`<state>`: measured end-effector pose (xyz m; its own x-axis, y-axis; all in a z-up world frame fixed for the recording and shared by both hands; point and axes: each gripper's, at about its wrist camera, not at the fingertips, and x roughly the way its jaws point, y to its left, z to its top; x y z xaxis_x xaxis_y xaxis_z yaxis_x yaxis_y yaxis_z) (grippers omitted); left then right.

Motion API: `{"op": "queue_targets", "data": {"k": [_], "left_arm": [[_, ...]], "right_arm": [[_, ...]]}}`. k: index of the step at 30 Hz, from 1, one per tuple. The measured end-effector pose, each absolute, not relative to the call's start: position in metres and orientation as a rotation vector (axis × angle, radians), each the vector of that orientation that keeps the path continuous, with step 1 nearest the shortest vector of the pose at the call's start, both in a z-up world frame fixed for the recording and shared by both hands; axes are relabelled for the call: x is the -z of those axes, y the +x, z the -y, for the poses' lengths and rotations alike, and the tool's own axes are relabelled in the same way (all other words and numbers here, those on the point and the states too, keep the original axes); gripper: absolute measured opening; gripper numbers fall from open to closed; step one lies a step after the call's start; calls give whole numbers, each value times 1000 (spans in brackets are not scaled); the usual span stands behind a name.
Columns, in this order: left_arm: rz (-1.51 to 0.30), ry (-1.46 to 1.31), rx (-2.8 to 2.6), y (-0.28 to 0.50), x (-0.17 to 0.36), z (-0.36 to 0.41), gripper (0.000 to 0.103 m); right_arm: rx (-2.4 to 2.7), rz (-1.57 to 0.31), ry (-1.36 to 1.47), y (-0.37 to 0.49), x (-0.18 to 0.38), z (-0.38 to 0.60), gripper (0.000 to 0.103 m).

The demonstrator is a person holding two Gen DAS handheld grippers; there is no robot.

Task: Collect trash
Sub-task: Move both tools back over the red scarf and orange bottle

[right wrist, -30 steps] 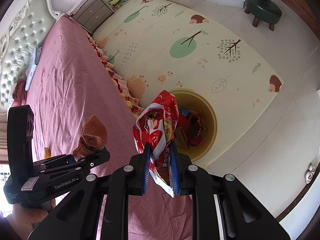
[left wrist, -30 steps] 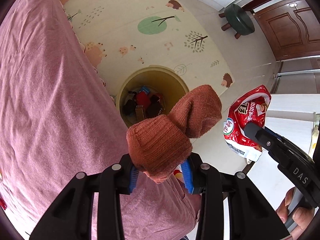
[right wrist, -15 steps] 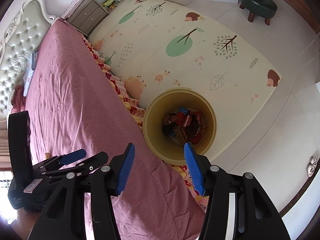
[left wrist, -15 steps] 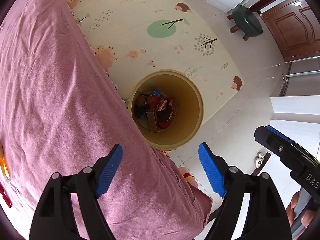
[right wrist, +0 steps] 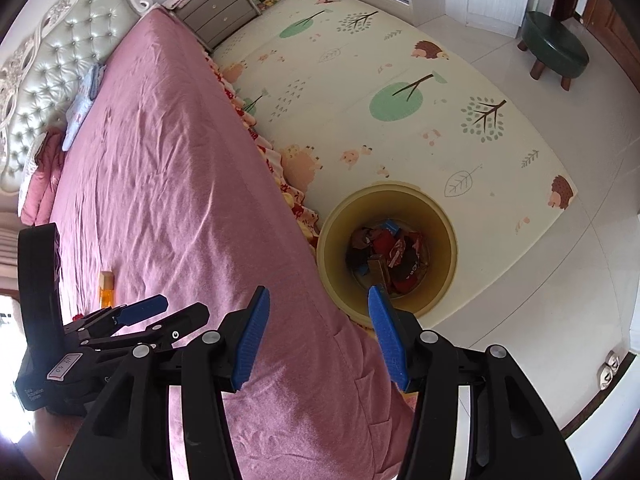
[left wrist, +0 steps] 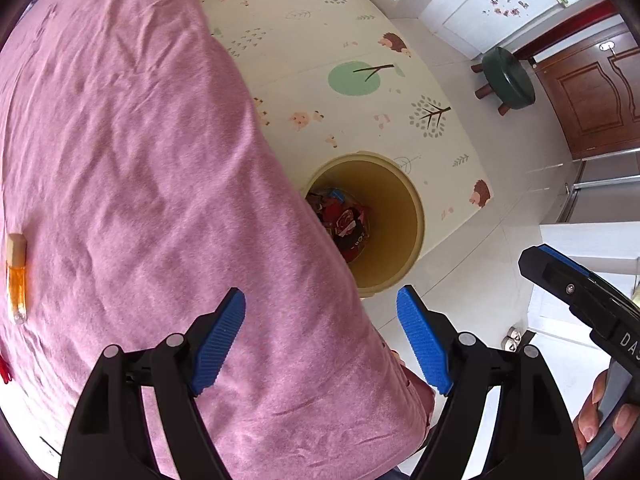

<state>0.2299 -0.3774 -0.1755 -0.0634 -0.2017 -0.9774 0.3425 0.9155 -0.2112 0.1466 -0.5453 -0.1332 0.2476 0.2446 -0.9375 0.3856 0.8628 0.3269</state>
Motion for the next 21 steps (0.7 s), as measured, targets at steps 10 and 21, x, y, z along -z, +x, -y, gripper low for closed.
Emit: {"op": "queue_targets", "data": {"k": [10,21], "left_arm": [[-1525,-59,296,206,149,254,78],[-1469,-128,84,174,142,103,78]], "right_arm": [[-82,-1362,468,158,114,429,51],[-281,-1398,356,170,107,275,51]]}}
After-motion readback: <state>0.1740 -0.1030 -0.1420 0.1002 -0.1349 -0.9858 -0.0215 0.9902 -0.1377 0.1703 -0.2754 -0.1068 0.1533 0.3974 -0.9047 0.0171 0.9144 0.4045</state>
